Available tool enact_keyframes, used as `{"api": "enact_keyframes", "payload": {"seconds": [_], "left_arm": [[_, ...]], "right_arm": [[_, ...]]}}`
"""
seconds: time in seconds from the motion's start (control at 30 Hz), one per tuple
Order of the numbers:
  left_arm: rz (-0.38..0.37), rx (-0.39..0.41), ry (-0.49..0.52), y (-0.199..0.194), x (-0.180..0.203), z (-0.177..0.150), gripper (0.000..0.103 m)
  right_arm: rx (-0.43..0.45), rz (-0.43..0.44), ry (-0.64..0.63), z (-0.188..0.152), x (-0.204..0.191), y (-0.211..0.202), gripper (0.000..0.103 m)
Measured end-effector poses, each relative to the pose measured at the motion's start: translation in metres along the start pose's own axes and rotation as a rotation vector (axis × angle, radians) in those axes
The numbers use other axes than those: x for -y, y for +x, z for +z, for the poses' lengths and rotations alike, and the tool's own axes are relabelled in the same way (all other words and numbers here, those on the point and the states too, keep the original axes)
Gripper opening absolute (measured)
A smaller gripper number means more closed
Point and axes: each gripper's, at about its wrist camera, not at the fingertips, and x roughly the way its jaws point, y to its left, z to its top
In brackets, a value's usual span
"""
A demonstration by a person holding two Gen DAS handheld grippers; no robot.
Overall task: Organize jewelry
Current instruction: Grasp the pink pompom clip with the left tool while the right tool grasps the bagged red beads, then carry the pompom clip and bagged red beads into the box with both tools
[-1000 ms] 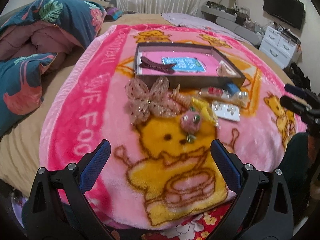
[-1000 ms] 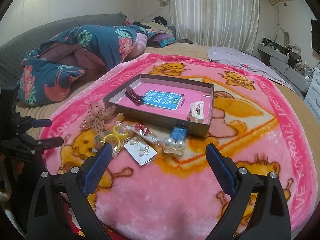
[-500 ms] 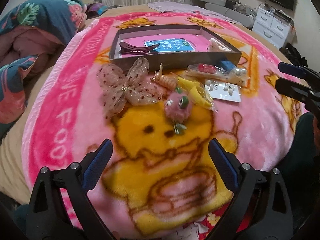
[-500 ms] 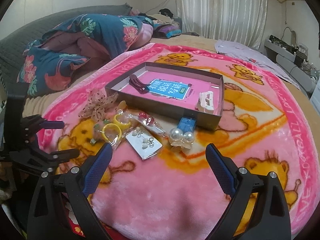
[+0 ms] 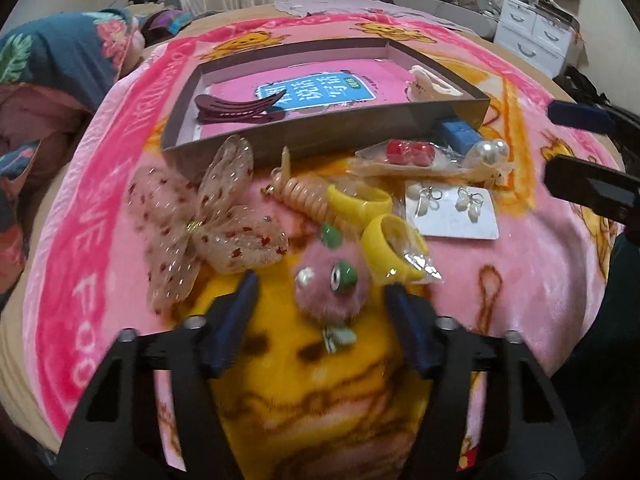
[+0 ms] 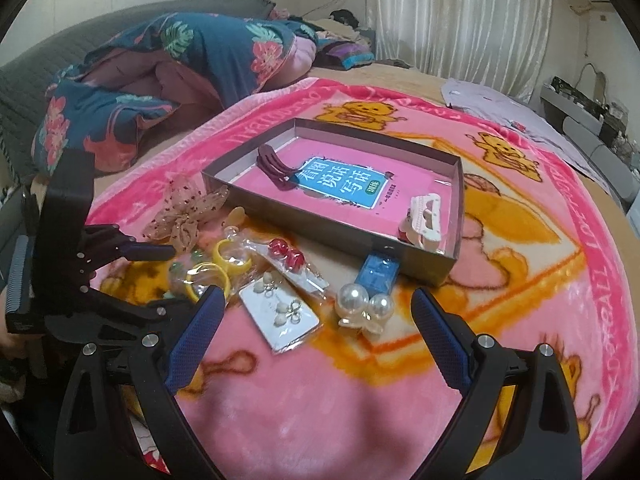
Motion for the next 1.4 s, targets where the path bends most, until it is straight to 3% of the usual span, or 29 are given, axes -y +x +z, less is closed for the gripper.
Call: {"api": "enact_keyframes", "payload": {"seconds": [0.1,0.2,0.33,0.47,0.57,0.63,0.67,0.9,1.1,1.4], "left_arm": [[-0.023,-0.001,0.005,0.002,0.0,0.004,0.024],[-0.043,-0.004,-0.014,0.002,-0.004,0.004,0.023],[-0.054,0.004,-0.057,-0.002,-0.015,0.003,0.023],[-0.056,0.016,-0.094,-0.008,-0.028,0.0,0.023],[-0.071,0.019,-0.124,-0.012,-0.035,-0.002,0.023],[-0.086,0.02,-0.143,-0.014,-0.039,-0.003,0.023],[-0.09,0.021,-0.152,-0.015,-0.041,-0.004,0.023],[-0.106,0.045,-0.189,-0.026,-0.049,-0.009,0.022],[-0.111,0.061,-0.207,-0.041,-0.047,-0.011,0.023],[-0.108,0.096,-0.223,-0.058,-0.044,0.002,0.022]], "right_arm": [[-0.026,0.018,-0.015,0.007,-0.005,0.013,0.093],[-0.052,0.004,-0.082,0.01,-0.015,0.029,0.092],[-0.099,-0.025,-0.15,0.014,-0.022,0.052,0.074],[-0.149,-0.023,-0.164,0.018,-0.022,0.075,0.069],[-0.175,-0.001,-0.166,0.02,-0.023,0.088,0.058],[-0.202,0.016,-0.145,0.022,-0.021,0.097,0.039],[-0.206,0.016,-0.141,0.022,-0.022,0.1,0.036],[-0.13,0.111,0.01,0.023,-0.003,0.08,0.026],[-0.04,0.169,0.121,0.022,0.02,0.046,0.024],[0.045,0.178,0.176,0.025,0.042,0.016,0.024]]}}
